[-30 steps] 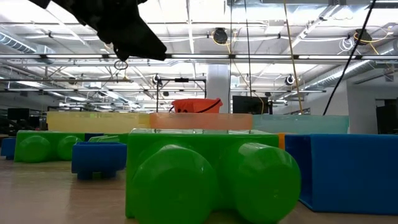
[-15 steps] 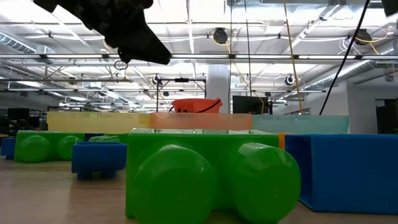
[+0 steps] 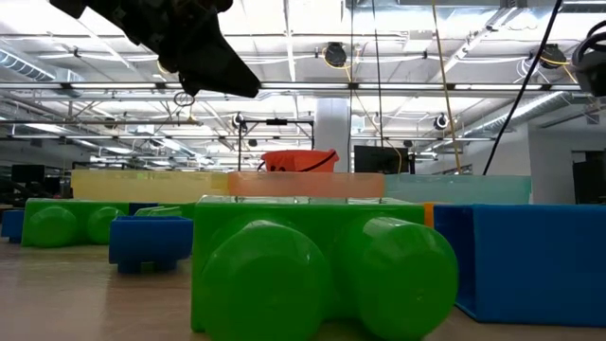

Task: Pick & Place Toys
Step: Put the large red dice into the orange bin

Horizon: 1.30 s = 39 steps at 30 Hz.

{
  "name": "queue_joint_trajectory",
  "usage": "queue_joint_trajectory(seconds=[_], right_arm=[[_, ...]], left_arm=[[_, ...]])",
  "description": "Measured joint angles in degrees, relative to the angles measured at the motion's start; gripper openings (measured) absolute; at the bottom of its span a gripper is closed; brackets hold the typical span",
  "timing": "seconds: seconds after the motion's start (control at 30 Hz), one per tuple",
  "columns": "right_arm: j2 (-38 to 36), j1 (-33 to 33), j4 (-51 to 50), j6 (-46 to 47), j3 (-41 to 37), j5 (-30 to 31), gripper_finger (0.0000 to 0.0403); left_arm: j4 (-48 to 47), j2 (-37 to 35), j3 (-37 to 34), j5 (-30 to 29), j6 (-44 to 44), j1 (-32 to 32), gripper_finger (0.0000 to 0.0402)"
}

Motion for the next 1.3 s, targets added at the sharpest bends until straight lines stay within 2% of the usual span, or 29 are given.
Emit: queue_joint_trajectory(seconds=[0.13, 0.37, 0.53, 0.7, 0.8, 0.83, 1.07, 1.2, 1.3], right_arm=[[-0.02, -0.1, 1.78, -0.44, -2.52, -0.15, 0.0213], [0.16, -0.1, 1.67, 0.5, -3.08, -1.31, 0.0103], [-0.5, -0.23, 1.79, 0.51, -2.61, -1.93, 0.0099], [-3.2, -0.21, -2.64, 0.84, 2.83, -1.01, 0.0083], [-6.72, -0.28, -1.72, 0.68, 7.76, 2.56, 0.0027], [-7.96, -0.23, -1.9, 0.31, 8.75, 3.55, 0.0021], [-16.65, -0.21, 6.57, -5.64, 11.94, 10.18, 0.0017], [-19.51, -0.22, 15.61, -14.5, 11.9, 19.25, 0.0016], [-19.86, -1.18, 23.14, -24.75, 11.32, 26.46, 0.0013]], left_arm=[[0.0, 0.0, 0.0, 0.0, 0.03, 0.0, 0.012], [0.0, 0.0, 0.0, -0.02, 0.03, 0.0, 0.012], [0.02, 0.0, 0.0, -0.03, -0.01, 0.0, 0.012], [0.02, 0.0, 0.0, -0.04, -0.11, 0.0, 0.012], [0.38, 0.0, 0.0, -0.07, -0.08, 0.0, 0.012], [0.48, 0.0, 0.0, -0.07, -0.08, 0.0, 0.012], [1.63, 0.0, 0.0, -0.07, -0.08, -0.01, 0.012], [2.96, 0.0, -0.01, -0.07, -0.07, 0.0, 0.012], [3.53, 0.0, 0.0, -0.09, 0.24, 0.0, 0.012]])
